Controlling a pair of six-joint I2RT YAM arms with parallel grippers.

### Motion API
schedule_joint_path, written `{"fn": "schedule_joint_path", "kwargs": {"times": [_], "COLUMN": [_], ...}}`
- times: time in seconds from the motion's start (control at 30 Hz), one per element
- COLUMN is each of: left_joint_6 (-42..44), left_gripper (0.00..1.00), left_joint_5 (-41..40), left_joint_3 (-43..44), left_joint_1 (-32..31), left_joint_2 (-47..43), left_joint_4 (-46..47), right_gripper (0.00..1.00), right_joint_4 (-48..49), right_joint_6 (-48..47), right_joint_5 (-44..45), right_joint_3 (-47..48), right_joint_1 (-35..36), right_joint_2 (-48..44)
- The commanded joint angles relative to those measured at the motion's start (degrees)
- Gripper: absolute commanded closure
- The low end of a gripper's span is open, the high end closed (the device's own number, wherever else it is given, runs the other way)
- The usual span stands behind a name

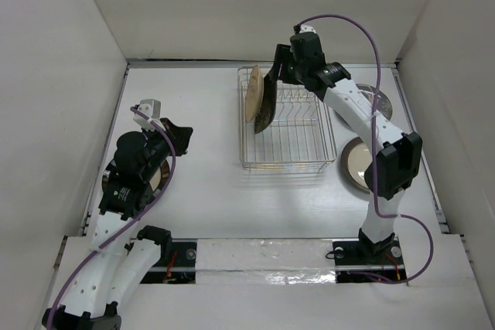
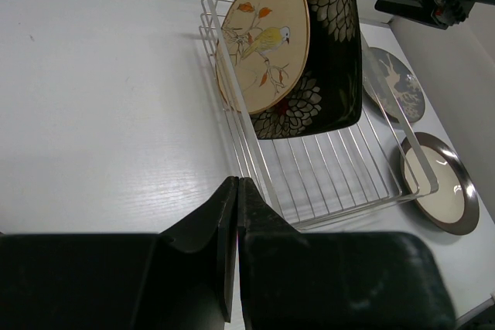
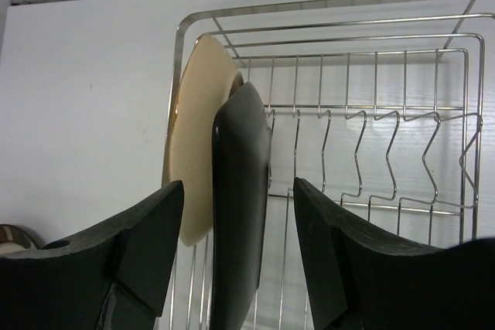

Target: Load the plates into the dish rack

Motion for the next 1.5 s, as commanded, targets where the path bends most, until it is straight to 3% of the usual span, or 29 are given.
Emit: {"fn": "schedule_joint_path", "kwargs": {"times": [0.0, 0.27, 0.33, 0.5, 0.77, 0.87, 0.97, 1.0, 1.13, 1.47], "left_joint_6": [0.2, 0.2, 0.2, 0.2, 0.2, 0.2, 0.3, 0.2, 0.2, 0.3], "left_gripper": [1.00, 1.00, 1.00, 1.00, 1.00, 1.00, 1.00, 1.00, 1.00, 1.00], "left_joint_5": [0.7, 0.9, 0.8, 0.9, 0.9, 0.8, 0.7, 0.7, 0.7, 0.9], "left_joint_3": [-0.4, -0.4, -0.5, -0.5, -0.5, -0.5, -0.5, -0.5, -0.5, -0.6], "left_joint_1": [-0.2, -0.2, -0.2, -0.2, -0.2, -0.2, -0.2, -0.2, -0.2, -0.2], "left_joint_2": [-0.2, 0.1, 0.1, 0.3, 0.2, 0.1, 0.1, 0.1, 0.1, 0.2], "left_joint_4": [2.6, 2.8, 2.8, 2.9, 2.9, 2.8, 2.8, 2.8, 2.7, 2.7], "right_gripper": [0.36, 0.30, 0.35, 0.37, 0.36, 0.48, 0.70, 0.82, 0.98, 1.00], "right_joint_4": [5.7, 8.8, 8.8, 8.4, 6.1, 6.6, 6.9, 6.7, 5.2, 0.2], "right_joint_6": [1.0, 1.1, 0.5, -2.1, -4.5, -4.3, -3.9, -3.9, -4.5, -8.9], "right_joint_5": [-2.3, -5.7, -5.9, -9.6, -10.2, -10.2, -8.6, -7.9, -3.6, 4.5], "right_joint_3": [-1.0, -4.7, -5.9, -12.5, -12.8, -11.8, -9.8, -9.0, -4.5, 6.0], "right_joint_1": [-0.9, -2.7, -2.7, -2.1, 1.6, 1.6, 1.6, 1.6, 2.1, 3.7], "right_joint_2": [-4.7, -8.0, -9.1, -10.3, -5.5, -4.5, -3.8, -3.4, -2.7, -0.5]}}
